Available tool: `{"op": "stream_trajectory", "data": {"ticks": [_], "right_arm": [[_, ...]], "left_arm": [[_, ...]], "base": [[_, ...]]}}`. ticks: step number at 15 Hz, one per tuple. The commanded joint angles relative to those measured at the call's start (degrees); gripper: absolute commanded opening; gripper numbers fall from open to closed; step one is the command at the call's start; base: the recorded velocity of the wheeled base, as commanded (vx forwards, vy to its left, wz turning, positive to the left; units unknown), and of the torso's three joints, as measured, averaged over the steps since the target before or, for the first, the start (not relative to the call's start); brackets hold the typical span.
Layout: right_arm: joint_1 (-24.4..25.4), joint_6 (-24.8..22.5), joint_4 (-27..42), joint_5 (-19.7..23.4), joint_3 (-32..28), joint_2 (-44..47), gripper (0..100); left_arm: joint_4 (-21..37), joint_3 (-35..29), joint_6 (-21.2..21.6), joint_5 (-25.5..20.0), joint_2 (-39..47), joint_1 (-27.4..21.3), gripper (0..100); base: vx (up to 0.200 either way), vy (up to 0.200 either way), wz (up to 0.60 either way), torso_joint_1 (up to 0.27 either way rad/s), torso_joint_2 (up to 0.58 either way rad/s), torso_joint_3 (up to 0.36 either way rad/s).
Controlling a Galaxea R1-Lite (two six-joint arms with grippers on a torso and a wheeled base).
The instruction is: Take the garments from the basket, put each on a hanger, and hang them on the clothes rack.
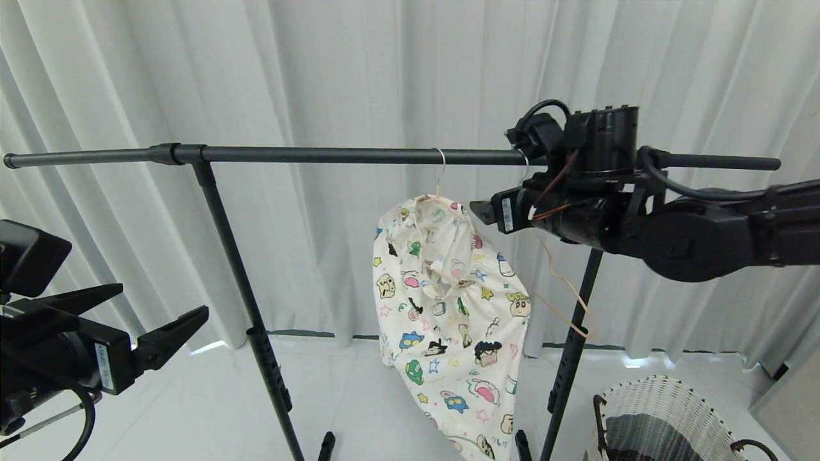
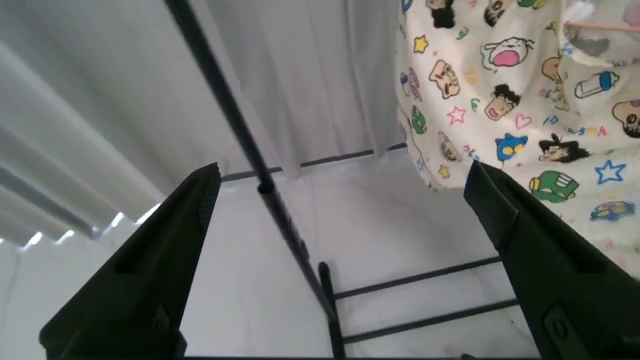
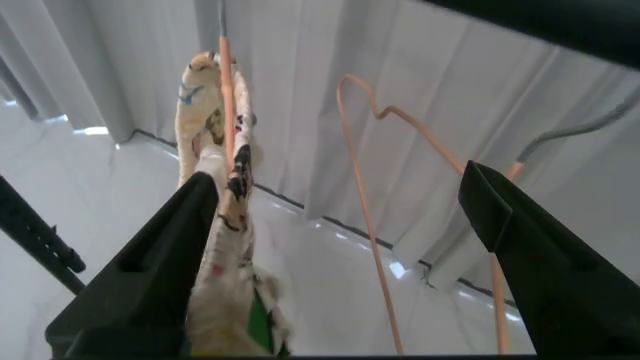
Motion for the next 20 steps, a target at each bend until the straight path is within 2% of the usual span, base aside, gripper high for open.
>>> {"op": "stream_trajectory", "data": {"ticks": [1,4,7,11,20], "right_arm": [[-0.1,-0.1,6.6,-2.5,2.5,-8.7,100],[-2.0,0.1,25.7,-12.8,3.7,-14.7,100],[-2.2,-0.7,26.2,-16.3,9.3,-18.3,100],[-2.4,-0.8,26.2,-16.7,13.6,-22.2,100],[-2.8,-0.8,25.9,-17.5,16.6,-24.5,100]], "left_arm": [[0.0,-0.5,0.1,0.0,1.2,2.3,100],[0.0,-0.4,0.2,0.0,1.9,3.8,100],[0.0,-0.3,0.2,0.1,1.2,3.8,100],[0.0,-0.3,0.2,2.0,1.2,3.8,100],[0.0,-0.2,0.1,2.0,1.2,3.8,100]], "base": [[0.0,0.0,0.0,0.0,0.0,0.0],[0.0,0.0,0.0,0.0,0.0,0.0],[0.0,0.0,0.0,0.0,0.0,0.0],[-0.2,0.0,0.0,0.005,0.0,-0.001],[-0.2,0.0,0.0,0.001,0.0,0.004]]}}
